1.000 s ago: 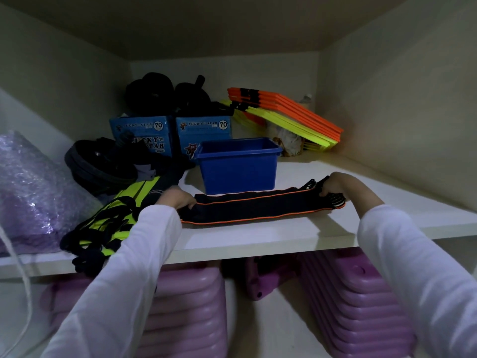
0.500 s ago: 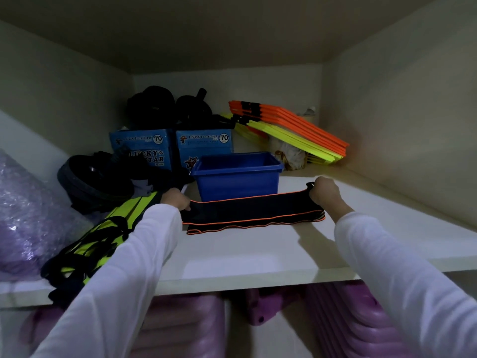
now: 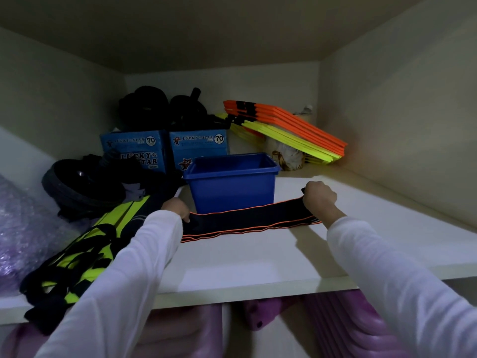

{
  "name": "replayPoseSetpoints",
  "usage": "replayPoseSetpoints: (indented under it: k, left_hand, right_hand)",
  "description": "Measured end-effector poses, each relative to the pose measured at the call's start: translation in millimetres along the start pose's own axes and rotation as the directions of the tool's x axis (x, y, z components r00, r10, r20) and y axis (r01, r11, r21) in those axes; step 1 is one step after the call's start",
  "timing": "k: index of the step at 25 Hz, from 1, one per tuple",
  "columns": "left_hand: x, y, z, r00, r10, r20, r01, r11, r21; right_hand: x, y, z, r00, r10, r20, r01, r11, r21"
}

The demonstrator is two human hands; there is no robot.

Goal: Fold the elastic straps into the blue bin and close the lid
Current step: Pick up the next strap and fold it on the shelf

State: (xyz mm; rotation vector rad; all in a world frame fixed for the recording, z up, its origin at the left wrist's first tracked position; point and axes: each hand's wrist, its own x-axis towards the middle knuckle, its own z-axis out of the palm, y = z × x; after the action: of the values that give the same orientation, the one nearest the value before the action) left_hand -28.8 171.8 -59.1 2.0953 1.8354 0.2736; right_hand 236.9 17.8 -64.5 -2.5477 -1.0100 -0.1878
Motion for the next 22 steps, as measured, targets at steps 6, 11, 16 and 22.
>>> replayPoseSetpoints:
  k: [6,11,16,22]
  left_hand:
    - [9,-4,5,1.000,0.002,0.012,-0.002,1.000,-0.011]
    - [13,-8,9,1.000,0.007,0.028,-0.005,0.997,-0.074]
    - [14,-12,7,0.998,0.015,0.059,-0.004,0.983,-0.184]
    - [22,-19,8,0.997,0.058,0.055,-0.037,0.942,-0.332]
  right_hand:
    - [3,-1,14,0.999,0.010,0.051,-0.004,0.993,-0.118]
    - [1,-2,25,0.997,0.015,0.070,0.001,0.975,-0.221]
    - [0,-4,22,0.998,-0.065,0.020,0.068,0.941,-0.332]
    - [0,-15,8,0.893,-0.450,-0.008,0.438,0.872,-0.220]
